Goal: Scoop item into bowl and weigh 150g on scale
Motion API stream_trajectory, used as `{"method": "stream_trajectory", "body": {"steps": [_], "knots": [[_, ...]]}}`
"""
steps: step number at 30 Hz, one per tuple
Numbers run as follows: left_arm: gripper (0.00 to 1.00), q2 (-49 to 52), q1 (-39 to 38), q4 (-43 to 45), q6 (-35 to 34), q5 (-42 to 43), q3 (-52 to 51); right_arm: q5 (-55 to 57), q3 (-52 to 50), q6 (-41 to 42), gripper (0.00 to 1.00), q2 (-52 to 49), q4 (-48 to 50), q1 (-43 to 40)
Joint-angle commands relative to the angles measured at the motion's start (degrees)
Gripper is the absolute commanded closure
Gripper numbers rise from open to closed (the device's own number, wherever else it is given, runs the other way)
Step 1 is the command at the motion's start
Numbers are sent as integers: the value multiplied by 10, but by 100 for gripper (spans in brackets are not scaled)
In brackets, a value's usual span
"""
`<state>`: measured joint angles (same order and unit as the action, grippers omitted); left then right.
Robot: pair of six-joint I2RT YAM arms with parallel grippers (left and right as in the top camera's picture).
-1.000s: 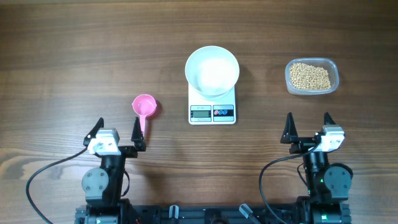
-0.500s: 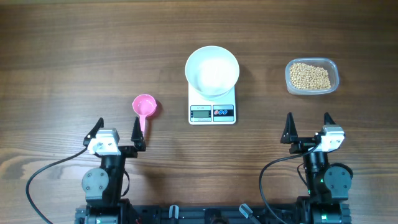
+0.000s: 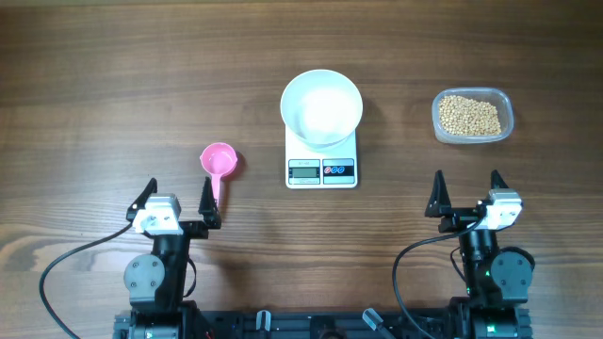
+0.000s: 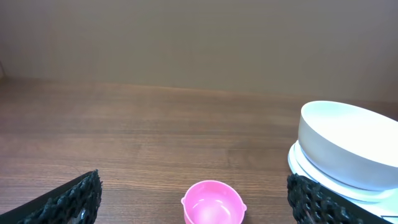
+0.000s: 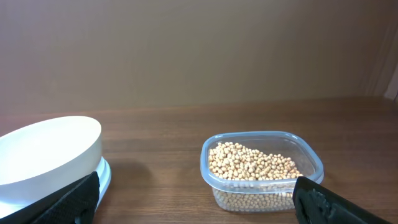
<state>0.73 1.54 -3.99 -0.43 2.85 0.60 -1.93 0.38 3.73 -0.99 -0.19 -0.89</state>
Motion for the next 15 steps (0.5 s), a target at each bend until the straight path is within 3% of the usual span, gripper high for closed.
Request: {"method": "stream_trajectory", "body": {"steps": [1, 15], "knots": [[0, -6, -3, -4, 9, -4, -3, -9, -1, -7, 0, 6, 2, -3], [0, -6, -3, 19, 15, -2, -3, -9, -1, -7, 0, 6, 2, -3]]}}
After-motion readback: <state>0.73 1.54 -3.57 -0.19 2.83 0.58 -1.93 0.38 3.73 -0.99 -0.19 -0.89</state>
